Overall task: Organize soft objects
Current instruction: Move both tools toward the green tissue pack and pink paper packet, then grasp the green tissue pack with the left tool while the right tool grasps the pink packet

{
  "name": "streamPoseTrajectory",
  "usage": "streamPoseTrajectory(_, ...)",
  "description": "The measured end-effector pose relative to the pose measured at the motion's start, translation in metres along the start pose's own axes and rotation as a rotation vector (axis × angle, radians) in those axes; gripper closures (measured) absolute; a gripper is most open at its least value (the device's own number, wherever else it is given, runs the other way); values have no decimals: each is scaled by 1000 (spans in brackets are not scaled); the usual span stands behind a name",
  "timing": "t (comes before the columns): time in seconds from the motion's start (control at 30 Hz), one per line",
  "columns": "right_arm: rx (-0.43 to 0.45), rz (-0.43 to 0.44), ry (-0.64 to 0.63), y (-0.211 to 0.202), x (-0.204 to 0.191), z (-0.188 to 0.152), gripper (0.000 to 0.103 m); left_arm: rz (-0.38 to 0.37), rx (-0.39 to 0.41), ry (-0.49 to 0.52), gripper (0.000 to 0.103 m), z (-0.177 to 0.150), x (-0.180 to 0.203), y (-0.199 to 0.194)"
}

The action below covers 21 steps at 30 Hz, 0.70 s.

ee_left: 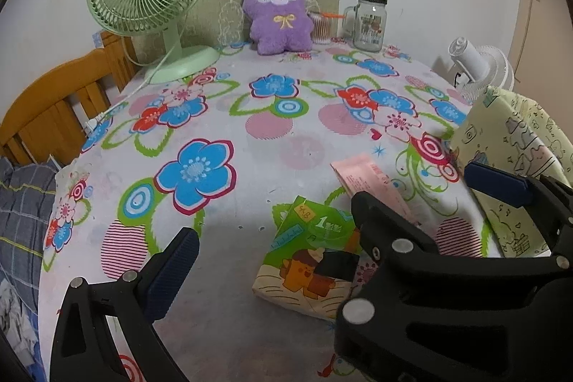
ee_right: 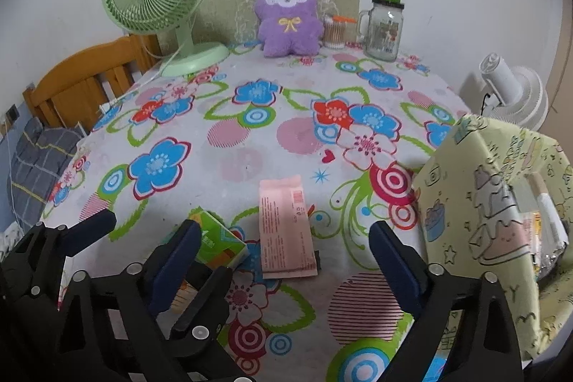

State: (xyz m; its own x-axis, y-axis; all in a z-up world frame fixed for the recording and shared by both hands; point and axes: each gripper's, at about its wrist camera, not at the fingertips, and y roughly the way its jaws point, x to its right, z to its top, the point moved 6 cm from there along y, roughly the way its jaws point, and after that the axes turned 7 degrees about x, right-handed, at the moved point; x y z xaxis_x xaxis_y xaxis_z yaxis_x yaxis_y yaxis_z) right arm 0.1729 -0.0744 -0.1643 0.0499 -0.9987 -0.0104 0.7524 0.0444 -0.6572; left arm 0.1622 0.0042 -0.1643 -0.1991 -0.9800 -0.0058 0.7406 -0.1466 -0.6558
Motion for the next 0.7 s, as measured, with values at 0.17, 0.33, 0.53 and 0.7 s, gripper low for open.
streamPoseTrajectory(0.17,-37,-4,-4,14,1,-4,18,3,-29,6,0,-4,0,10)
streamPoseTrajectory(0.33,-76,-2,9,27,5,-9,25,4,-54,6,0,-7,-1,19)
streamPoseTrajectory(0.53,-76,15,20,34,5,-8,31,-4,-78,6,0,-9,1,27)
streamPoseTrajectory(0.7,-81,33,43,38,7,-6,43,-8,-88,7,0,-9,2,31)
